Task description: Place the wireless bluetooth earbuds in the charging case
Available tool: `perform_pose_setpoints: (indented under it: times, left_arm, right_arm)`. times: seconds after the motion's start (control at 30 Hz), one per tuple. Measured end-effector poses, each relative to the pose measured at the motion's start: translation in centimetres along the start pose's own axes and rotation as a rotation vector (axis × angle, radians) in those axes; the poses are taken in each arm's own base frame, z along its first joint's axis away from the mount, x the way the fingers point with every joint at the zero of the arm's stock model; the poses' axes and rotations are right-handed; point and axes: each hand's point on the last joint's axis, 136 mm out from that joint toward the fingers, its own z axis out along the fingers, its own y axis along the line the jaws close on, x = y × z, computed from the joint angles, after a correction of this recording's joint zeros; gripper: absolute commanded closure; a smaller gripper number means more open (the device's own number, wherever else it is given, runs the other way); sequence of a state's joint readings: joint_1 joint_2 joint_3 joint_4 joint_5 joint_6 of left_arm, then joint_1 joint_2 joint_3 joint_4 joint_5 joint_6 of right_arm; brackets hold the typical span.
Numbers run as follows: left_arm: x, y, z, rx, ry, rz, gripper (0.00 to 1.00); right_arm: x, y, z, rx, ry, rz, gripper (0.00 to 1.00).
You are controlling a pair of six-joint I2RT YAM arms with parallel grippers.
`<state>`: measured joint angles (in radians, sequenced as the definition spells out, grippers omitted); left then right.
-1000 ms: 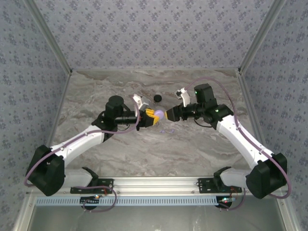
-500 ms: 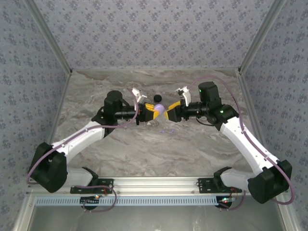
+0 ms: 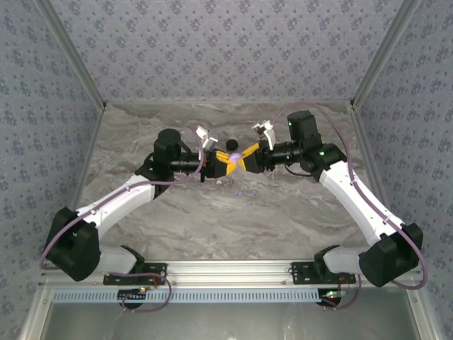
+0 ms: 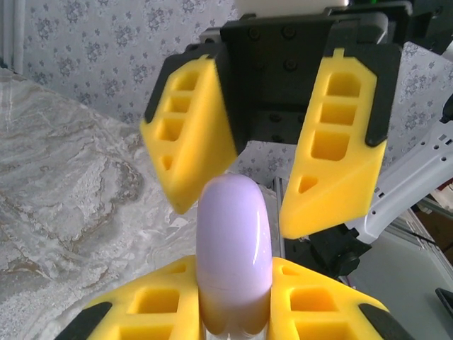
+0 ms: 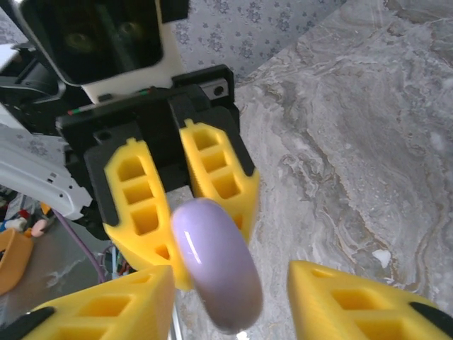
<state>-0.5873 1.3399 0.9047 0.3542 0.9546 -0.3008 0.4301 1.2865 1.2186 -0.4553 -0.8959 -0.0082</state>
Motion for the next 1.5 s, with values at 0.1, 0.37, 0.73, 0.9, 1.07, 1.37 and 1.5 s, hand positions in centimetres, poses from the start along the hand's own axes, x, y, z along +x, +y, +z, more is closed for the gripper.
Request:
perform_pose_setpoints:
  times: [0.1, 0.37, 0.73, 0.9, 1.07, 1.37, 1.5]
  left_arm:
    - [0.3, 0.0, 0.2, 0.007, 0.011, -0.011, 0.81]
    - [0.4, -0.2, 0.2, 0.018, 0.02, -0.019, 0.81]
    - [0.6, -0.5, 0.4, 0.029, 0.032, -0.028, 0.8]
    - [0.5, -0.4, 0.4, 0.022, 0.028, -0.028, 0.6]
    - [0.4, -0.3, 0.7, 0.005, 0.023, -0.034, 0.51]
    - [0.2, 0.2, 0.8, -0.028, 0.011, -0.031, 0.51]
    - [-0.4, 0.2, 0.9, -0.039, -0.015, -0.013, 0.55]
  right_arm:
    - [0.0, 0.2, 0.0, -0.01, 0.005, -0.004, 0.67]
    - [0.2, 0.1, 0.1, -0.012, 0.019, -0.001, 0.66]
    - [0.3, 0.5, 0.4, -0.028, 0.032, -0.011, 0.74]
    - [0.3, 0.7, 0.4, -0.031, 0.033, -0.009, 0.77]
    - [0.1, 1.1, 0.5, -0.042, 0.028, -0.005, 0.79]
    - [-0.7, 1.1, 0.4, -0.036, -0.001, 0.001, 0.79]
    - [-1.2, 0.9, 0.2, -0.031, -0.016, 0.005, 0.79]
